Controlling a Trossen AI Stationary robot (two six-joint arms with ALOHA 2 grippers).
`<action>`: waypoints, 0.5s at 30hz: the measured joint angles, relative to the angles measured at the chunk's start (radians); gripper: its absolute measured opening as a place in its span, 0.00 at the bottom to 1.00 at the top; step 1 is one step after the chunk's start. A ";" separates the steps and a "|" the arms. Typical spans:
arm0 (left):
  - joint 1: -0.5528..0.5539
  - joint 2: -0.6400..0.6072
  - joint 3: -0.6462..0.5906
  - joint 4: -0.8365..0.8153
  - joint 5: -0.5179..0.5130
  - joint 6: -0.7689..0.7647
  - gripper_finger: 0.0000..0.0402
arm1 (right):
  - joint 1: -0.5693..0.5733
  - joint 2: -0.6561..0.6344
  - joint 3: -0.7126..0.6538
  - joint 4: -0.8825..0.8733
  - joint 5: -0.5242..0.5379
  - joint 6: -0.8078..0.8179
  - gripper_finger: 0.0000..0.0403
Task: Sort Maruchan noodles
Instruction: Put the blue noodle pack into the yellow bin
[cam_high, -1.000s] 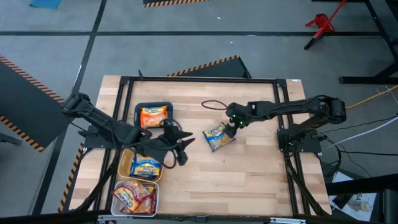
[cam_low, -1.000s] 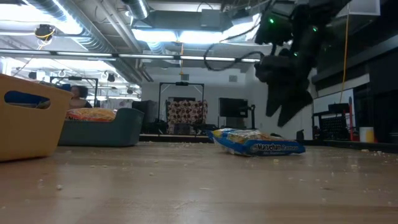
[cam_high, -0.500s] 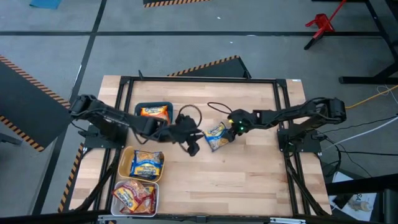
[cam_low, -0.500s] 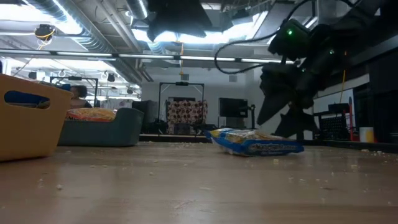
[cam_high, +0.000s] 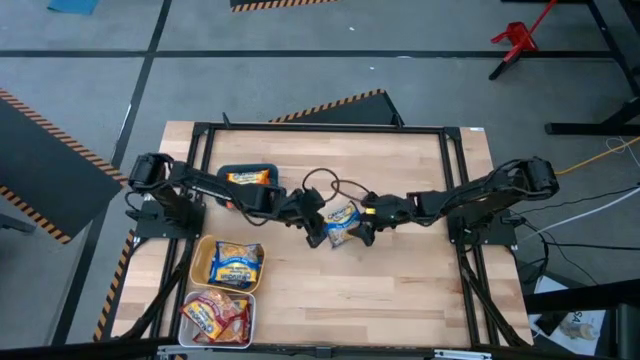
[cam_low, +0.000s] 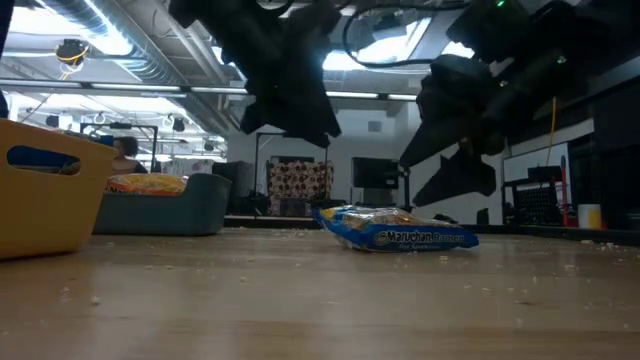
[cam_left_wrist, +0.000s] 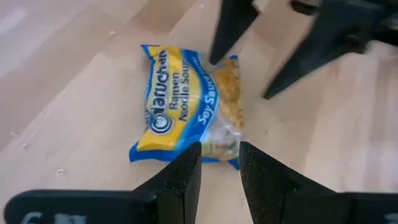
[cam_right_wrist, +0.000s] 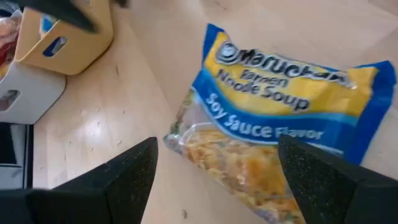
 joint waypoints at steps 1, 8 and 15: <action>-0.001 0.009 0.000 0.010 -0.019 0.003 0.25 | 0.015 0.000 0.000 0.001 0.021 0.008 0.79; 0.004 0.020 0.001 0.051 -0.112 -0.005 0.25 | 0.100 0.000 0.000 -0.085 0.224 0.102 0.79; 0.004 0.025 0.001 0.043 -0.061 0.035 0.26 | 0.169 0.000 0.000 -0.095 0.288 0.154 0.79</action>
